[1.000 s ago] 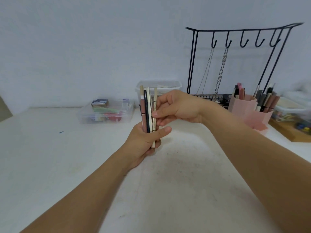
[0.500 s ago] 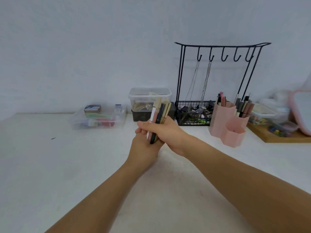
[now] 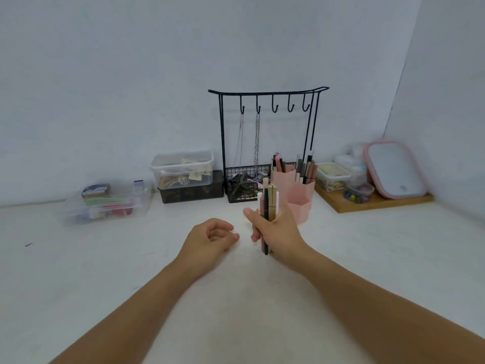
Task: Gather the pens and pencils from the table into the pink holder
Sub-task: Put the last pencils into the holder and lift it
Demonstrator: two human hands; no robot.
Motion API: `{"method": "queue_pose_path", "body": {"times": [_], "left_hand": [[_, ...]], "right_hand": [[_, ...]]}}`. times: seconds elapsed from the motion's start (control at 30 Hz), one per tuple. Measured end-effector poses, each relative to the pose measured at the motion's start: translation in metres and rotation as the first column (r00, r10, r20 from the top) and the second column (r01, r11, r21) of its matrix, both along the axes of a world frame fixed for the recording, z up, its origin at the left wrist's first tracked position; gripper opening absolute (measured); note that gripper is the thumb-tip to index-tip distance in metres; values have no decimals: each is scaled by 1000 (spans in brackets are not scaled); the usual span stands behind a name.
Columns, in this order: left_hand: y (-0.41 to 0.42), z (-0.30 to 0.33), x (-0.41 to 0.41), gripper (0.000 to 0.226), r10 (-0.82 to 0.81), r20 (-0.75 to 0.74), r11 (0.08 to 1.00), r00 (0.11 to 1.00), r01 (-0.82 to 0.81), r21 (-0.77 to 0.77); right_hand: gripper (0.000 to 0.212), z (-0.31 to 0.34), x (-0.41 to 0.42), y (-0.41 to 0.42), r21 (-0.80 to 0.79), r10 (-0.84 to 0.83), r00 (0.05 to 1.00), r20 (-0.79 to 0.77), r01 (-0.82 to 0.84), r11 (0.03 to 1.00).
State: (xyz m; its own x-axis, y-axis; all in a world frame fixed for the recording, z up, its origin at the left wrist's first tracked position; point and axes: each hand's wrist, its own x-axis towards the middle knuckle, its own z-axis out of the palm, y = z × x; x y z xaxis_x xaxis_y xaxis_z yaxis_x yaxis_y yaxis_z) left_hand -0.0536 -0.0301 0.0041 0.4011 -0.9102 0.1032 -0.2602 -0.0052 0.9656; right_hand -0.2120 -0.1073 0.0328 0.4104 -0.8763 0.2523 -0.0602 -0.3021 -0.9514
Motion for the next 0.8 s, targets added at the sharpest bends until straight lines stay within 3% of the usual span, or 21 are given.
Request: {"method": "queue_pose_path", "body": {"times": [0.17, 0.27, 0.37, 0.5, 0.6, 0.7, 0.8], "left_hand": [[-31, 1, -29, 12, 35, -90, 996, 995, -42, -75], [-55, 0, -47, 15, 70, -19, 991, 997, -72, -116], [-73, -1, -62, 25, 39, 151, 986, 988, -13, -167], [-87, -3, -65, 37, -11, 251, 989, 968, 48, -142], [-90, -5, -52, 32, -12, 117, 988, 993, 30, -153], [-90, -8, -44, 24, -30, 17, 987, 999, 32, -156], [-93, -12, -46, 21, -46, 148, 988, 988, 67, -140]], "right_hand": [[35, -2, -10, -4, 8, 14, 998, 63, -15, 1000], [36, 21, -27, -26, 47, -133, 957, 257, 125, 991], [41, 52, -49, -58, 131, -215, 869, 446, 174, 976], [39, 72, -62, -95, 139, -261, 865, 428, 222, 965], [35, 73, -53, -109, 208, -231, 864, 447, 150, 966], [31, 58, -38, -119, 172, -264, 906, 330, 217, 961], [29, 43, -30, -121, 97, -298, 927, 227, 283, 954]]}}
